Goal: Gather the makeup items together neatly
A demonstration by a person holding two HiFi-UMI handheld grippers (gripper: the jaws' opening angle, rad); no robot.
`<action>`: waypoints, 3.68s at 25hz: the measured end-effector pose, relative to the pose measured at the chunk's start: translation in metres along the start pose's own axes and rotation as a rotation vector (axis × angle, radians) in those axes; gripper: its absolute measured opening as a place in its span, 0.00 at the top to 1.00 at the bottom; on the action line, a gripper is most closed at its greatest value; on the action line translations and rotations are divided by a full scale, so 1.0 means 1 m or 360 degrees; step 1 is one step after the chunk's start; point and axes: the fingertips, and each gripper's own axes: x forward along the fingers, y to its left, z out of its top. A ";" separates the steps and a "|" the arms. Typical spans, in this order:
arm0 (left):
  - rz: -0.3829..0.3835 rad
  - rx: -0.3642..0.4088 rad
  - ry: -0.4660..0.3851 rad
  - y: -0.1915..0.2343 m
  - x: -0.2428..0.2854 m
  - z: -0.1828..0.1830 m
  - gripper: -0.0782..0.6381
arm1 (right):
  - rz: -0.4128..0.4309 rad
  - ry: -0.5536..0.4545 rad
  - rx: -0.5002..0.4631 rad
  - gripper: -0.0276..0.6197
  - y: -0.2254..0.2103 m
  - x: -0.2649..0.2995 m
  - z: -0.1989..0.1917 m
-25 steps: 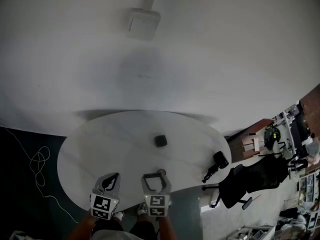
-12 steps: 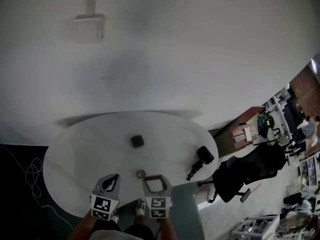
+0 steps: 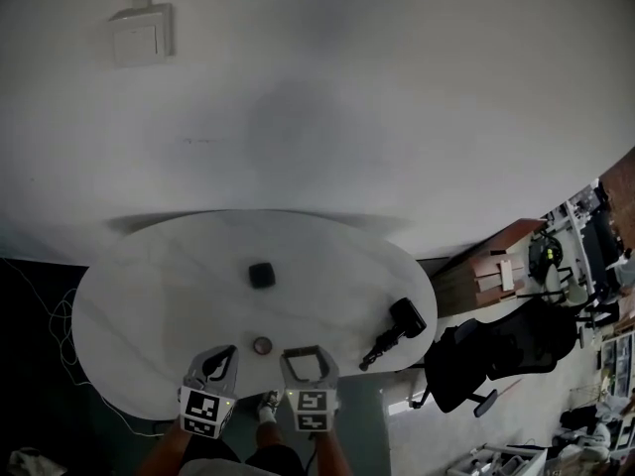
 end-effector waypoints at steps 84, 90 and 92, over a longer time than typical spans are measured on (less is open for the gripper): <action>0.0340 0.0084 -0.0365 -0.002 -0.020 0.111 0.88 | 0.0063 -0.0628 -0.0102 0.95 -0.028 -0.052 0.127; 0.0353 0.0084 -0.0380 -0.002 -0.020 0.113 0.88 | 0.0069 -0.0635 -0.0109 0.95 -0.029 -0.051 0.132; 0.0356 0.0085 -0.0376 -0.001 -0.019 0.112 0.88 | 0.0072 -0.0628 -0.0111 0.95 -0.030 -0.050 0.132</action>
